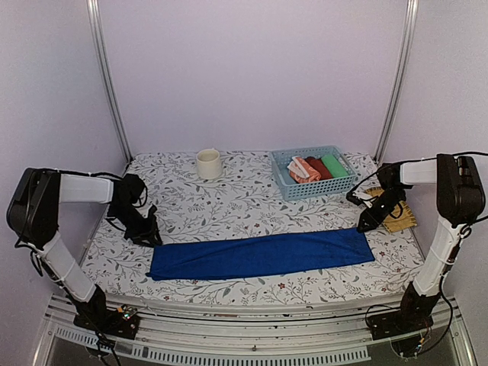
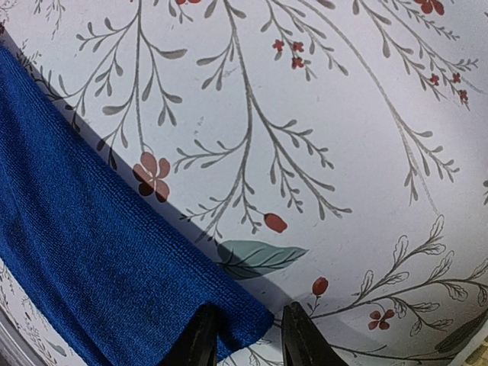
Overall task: Roll the towels
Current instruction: Pick up the towel from the center of the board.
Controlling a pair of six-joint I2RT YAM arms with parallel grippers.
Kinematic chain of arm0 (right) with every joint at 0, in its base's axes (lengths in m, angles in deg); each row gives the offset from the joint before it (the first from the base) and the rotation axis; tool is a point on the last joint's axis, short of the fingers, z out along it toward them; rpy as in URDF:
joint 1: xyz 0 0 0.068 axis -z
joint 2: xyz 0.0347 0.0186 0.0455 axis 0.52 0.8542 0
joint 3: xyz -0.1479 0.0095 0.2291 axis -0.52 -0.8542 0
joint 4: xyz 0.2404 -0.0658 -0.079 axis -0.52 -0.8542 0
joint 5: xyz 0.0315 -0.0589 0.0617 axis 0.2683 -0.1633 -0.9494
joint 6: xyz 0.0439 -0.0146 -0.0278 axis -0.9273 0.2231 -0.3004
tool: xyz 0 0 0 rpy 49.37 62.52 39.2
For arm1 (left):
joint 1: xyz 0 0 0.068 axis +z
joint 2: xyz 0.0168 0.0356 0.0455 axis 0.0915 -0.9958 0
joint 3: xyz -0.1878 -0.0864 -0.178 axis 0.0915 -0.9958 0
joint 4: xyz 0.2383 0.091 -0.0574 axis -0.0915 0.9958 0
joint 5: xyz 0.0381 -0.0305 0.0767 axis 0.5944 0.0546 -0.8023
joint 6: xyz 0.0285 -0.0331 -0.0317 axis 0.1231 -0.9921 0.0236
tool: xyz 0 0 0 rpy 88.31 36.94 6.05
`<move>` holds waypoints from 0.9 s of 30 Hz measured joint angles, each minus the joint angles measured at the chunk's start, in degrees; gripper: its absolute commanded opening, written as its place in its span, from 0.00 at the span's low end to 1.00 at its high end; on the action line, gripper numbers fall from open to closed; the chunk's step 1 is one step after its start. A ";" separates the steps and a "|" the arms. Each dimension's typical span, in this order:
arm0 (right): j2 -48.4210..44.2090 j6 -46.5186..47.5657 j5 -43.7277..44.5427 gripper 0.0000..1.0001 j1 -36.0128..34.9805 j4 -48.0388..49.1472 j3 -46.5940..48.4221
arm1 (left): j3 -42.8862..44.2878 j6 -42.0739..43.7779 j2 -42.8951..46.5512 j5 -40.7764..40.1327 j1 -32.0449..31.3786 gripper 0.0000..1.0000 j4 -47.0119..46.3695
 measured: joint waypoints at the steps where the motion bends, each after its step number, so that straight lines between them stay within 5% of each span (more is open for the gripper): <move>1: 0.00 0.00 -0.07 0.32 0.00 -0.02 0.00 | -0.20 -0.02 0.42 0.04 0.02 0.33 0.04; 10: 0.02 0.02 -0.22 0.32 0.00 -0.07 -0.02 | -2.64 -1.36 5.03 0.52 0.96 0.34 -0.02; 27: 0.26 0.00 -0.55 0.21 0.00 -0.04 -0.02 | -2.75 -0.90 0.57 2.08 0.98 0.11 -3.69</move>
